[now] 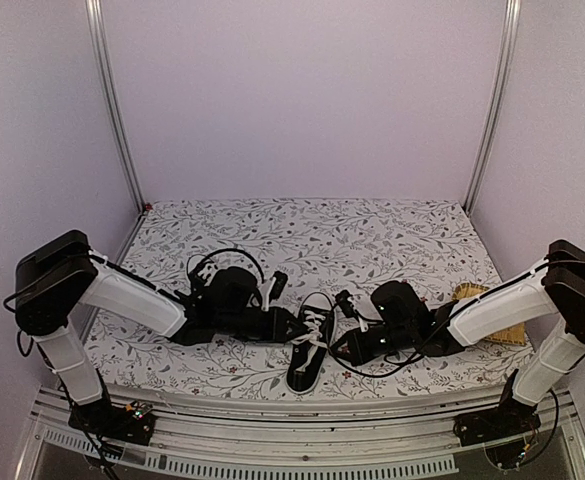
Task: Tie the shoes
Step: Cross the half-tied shoelace with the shoelace loop.
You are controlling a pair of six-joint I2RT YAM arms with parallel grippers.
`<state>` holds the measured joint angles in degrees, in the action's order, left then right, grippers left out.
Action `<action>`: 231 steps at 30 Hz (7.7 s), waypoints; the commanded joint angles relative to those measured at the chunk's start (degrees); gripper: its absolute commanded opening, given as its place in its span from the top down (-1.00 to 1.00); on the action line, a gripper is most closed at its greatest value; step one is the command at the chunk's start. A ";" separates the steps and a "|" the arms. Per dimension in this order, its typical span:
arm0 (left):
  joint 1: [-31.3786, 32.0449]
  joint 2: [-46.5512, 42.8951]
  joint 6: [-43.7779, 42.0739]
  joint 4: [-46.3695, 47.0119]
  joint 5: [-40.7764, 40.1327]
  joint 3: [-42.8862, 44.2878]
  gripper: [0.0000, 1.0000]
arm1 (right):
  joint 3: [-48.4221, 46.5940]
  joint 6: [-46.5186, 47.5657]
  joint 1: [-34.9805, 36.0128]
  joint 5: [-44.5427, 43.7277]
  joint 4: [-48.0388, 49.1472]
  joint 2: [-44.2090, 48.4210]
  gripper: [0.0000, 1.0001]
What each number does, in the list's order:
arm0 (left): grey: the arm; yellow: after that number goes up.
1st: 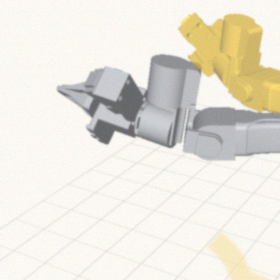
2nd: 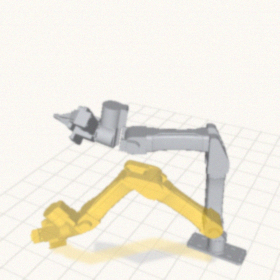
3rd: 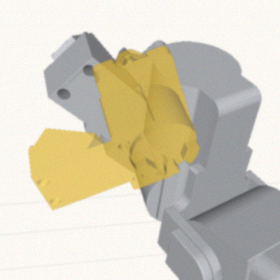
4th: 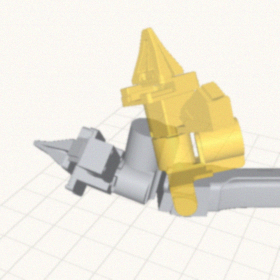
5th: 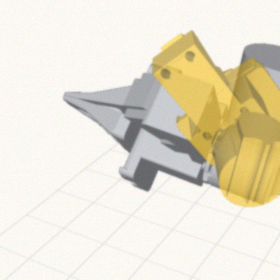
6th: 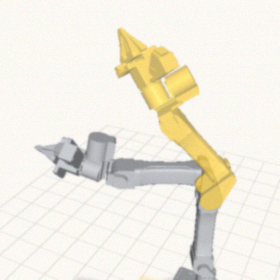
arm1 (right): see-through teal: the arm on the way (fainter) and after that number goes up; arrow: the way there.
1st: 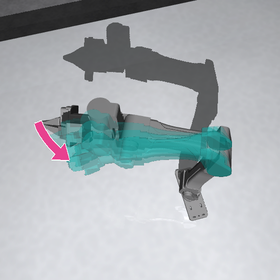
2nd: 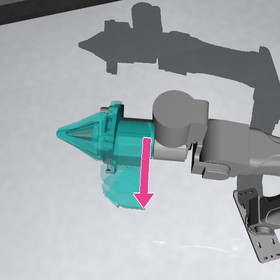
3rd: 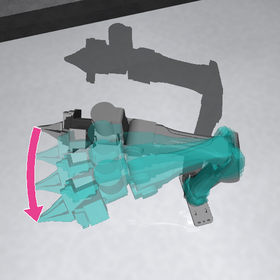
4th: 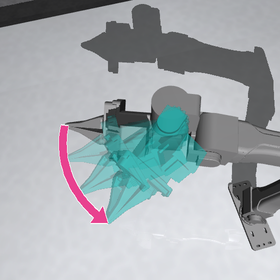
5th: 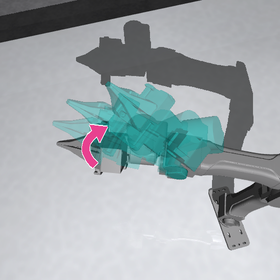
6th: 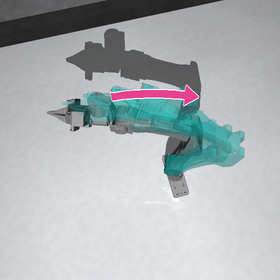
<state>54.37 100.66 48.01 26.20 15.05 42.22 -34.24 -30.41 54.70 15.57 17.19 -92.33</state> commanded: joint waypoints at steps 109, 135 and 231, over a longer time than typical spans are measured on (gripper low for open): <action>-3.47 0.91 -4.64 -10.46 -1.99 6.23 0.46 | -6.34 -7.22 2.51 -11.09 10.15 -9.31 0.96; -3.37 6.12 -2.32 1.65 8.28 4.46 0.48 | -7.50 -7.07 2.50 -10.75 9.84 -10.27 0.96; -2.96 2.28 2.62 9.58 7.95 -1.99 1.00 | -8.57 -11.04 2.70 -11.20 3.21 -2.67 0.96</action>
<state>51.27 104.60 51.07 34.68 22.63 40.93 -44.49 -42.48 57.12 8.38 20.64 -99.44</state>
